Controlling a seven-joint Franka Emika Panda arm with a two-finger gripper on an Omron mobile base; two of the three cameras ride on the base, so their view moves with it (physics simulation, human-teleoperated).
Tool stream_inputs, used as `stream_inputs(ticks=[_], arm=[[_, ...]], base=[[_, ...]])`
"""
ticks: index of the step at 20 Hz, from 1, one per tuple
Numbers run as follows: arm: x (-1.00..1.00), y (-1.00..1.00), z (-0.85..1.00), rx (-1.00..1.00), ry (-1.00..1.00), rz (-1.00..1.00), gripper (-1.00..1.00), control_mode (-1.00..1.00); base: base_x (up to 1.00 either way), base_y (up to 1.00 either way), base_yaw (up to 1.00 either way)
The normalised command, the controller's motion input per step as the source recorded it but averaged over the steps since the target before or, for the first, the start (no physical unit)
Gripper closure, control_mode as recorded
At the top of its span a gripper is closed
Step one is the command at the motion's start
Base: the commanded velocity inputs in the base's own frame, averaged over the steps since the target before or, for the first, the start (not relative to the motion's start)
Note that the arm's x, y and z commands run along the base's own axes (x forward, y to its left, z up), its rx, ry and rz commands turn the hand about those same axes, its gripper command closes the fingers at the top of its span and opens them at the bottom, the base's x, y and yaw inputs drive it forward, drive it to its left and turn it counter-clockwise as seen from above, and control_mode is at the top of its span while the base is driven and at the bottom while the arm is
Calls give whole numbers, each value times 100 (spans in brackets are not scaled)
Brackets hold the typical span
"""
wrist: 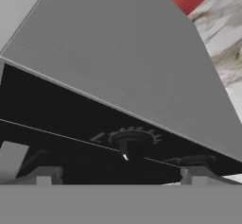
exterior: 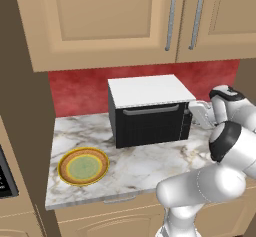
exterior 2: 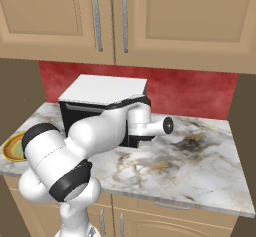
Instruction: Pull the toaster oven rack outwards. Pick up the baguette from the plate and place it on the toaster oven rack. Close the toaster oven door fully and set the temperature to the lowest setting.
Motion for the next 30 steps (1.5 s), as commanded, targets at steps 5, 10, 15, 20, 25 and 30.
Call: stream_inputs(ticks=[5,10,15,20,25,30], arm=[[2,-1,-1,0,0,0,-100,-100],[1,0,-3,0,0,0,-100,-100],[4,-2,-6,-2,0,0,-100,-100],[4,-5,-3,-1,0,0,-100,-100],[2,-8,0,0,0,0,-100,-100],[3,-5,-3,0,0,0,-100,-100]], base=[[0,0,0],[0,0,0],[0,0,0],[0,0,0],[0,0,0],[0,0,0]])
